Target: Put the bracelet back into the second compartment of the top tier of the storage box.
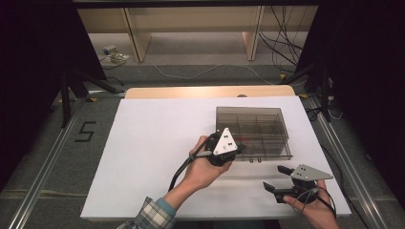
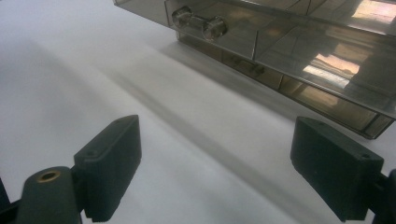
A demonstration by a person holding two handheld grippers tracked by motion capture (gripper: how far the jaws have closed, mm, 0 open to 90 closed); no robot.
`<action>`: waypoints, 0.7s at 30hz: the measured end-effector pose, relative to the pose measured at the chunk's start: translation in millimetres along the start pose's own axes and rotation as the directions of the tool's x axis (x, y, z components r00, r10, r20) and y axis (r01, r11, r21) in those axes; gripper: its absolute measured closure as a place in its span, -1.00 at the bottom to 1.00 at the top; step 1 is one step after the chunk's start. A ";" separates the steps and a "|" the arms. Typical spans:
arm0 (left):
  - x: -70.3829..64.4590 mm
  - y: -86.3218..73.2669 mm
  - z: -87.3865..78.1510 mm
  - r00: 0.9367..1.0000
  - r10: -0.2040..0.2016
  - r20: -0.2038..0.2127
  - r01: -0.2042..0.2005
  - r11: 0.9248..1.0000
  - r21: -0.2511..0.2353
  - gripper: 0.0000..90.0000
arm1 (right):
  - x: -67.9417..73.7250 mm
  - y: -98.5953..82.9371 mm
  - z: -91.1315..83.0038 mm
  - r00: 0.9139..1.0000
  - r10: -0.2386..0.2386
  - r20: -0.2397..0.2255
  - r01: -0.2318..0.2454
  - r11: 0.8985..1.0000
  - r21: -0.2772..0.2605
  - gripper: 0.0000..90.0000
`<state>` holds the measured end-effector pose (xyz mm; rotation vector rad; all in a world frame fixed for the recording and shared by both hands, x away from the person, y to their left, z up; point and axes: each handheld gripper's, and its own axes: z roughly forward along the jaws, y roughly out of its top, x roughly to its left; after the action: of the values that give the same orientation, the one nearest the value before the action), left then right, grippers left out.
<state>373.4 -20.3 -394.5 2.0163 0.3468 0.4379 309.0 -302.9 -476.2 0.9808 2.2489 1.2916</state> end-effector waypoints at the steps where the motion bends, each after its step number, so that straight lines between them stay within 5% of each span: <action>1: -0.2 0.5 0.3 1.000 0.001 0.000 -0.001 1.000 -0.002 1.00 | 0.0 0.0 -0.1 1.000 0.000 0.000 0.000 1.000 0.001 -0.62; 21: -6.0 5.3 13.4 0.999 0.011 0.032 -0.011 1.000 0.003 1.00 | 0.0 0.0 -0.2 1.000 -0.002 0.000 0.002 1.000 -0.001 -0.62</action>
<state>374.4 -35.8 -396.5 2.0273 0.3169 0.4115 309.0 -303.0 -476.1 0.9782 2.2488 1.2923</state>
